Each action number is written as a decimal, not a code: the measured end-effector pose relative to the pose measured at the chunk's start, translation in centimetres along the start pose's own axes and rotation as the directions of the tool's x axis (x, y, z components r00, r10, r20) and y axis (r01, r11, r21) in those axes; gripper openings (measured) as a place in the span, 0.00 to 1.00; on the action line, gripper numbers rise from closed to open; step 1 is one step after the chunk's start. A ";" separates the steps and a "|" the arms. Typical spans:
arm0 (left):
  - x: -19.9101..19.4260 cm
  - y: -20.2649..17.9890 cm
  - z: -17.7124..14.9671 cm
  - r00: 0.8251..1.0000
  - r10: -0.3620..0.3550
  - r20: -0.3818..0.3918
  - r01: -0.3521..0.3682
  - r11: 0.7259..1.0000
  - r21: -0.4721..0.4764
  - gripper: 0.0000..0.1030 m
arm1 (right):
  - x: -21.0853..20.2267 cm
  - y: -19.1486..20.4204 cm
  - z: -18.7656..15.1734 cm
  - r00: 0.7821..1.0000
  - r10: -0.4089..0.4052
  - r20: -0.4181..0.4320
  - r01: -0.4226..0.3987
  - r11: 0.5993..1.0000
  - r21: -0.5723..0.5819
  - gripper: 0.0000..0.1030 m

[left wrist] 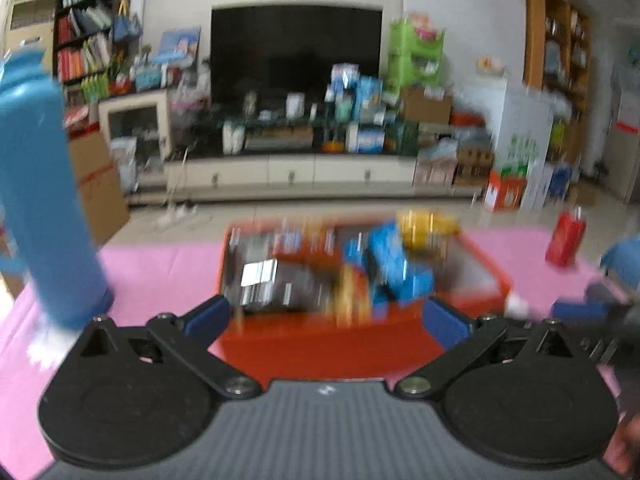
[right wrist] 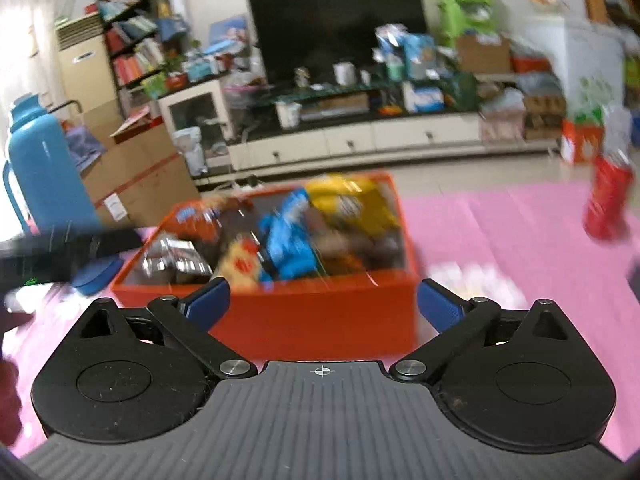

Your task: Organize snacks

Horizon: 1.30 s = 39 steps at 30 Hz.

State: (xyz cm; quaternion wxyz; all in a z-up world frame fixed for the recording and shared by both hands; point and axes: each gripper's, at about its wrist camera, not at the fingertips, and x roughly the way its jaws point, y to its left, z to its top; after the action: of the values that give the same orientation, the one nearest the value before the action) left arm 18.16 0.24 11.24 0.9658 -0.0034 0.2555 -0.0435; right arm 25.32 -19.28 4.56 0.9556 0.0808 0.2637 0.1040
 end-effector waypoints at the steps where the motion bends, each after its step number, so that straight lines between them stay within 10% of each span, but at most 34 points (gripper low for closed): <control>1: -0.7 0.1 -1.3 1.000 0.005 -0.025 -0.005 1.000 -0.002 0.99 | -0.9 -0.6 -0.6 1.000 0.001 -0.009 -0.001 1.000 0.026 0.88; 15: -5.6 1.3 -7.6 0.990 0.052 -0.128 -0.063 0.995 -0.080 0.99 | -10.1 -1.6 -8.5 0.995 -0.092 -0.049 0.097 0.988 0.119 0.91; 39: -3.2 2.2 -7.8 0.978 0.128 -0.163 -0.141 0.987 -0.072 0.99 | -4.5 3.1 -9.9 0.975 -0.090 -0.202 0.085 0.996 -0.034 0.91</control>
State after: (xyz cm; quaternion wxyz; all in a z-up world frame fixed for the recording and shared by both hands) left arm 11.68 2.88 5.98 0.9424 -0.0228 0.3322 0.0324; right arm 15.95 -16.34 -0.97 0.9281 0.0462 0.3622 0.0729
